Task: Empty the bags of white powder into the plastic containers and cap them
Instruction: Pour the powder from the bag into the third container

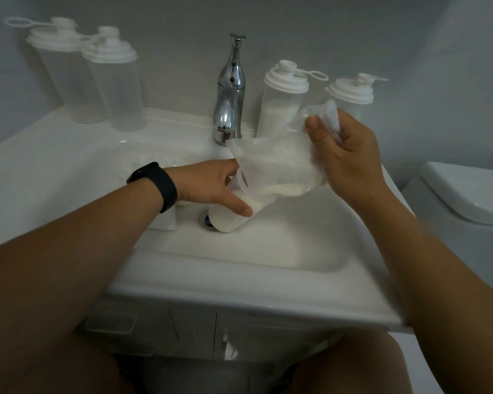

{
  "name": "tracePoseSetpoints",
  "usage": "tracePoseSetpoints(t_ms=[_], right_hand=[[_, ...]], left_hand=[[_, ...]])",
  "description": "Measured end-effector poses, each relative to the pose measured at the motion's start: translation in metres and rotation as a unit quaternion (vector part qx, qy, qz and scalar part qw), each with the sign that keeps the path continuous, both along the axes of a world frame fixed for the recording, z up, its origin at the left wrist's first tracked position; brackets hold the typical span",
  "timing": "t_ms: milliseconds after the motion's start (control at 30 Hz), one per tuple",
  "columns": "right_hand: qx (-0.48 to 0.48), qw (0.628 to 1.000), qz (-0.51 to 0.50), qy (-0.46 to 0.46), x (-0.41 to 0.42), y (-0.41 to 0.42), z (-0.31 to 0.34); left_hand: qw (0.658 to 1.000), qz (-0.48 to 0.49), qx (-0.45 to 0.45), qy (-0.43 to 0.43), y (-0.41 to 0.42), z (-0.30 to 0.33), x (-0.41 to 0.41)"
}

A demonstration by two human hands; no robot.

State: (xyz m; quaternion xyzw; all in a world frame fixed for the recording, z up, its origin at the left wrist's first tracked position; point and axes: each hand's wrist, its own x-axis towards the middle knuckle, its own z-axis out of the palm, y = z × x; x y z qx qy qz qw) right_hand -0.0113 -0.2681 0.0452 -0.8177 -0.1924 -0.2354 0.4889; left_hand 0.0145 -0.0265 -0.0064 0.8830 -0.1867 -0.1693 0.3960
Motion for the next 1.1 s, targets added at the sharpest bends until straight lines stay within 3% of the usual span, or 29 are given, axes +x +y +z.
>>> tracePoseSetpoints(t_ms=[367,567,867,967,1100], right_hand=[[-0.009,1.000,-0.007,0.004,0.003,-0.003,-0.001],[-0.105,0.991,-0.055,0.062,0.014,-0.014,-0.008],[-0.295,0.942,-0.118,0.112,0.020,-0.025,-0.009],[-0.292,0.943,-0.120,0.105,0.021,-0.025,-0.011],[-0.198,0.974,-0.093,0.066,0.022,-0.022,-0.009]], left_hand=[[1.000,-0.003,0.009,0.002,0.000,0.001,-0.001],[1.000,-0.002,0.007,-0.001,0.001,0.000,0.000],[1.000,-0.021,-0.009,0.000,0.000,-0.002,0.000],[1.000,-0.015,-0.004,-0.003,0.001,-0.002,0.001],[1.000,-0.010,0.009,-0.005,0.000,-0.001,0.001]])
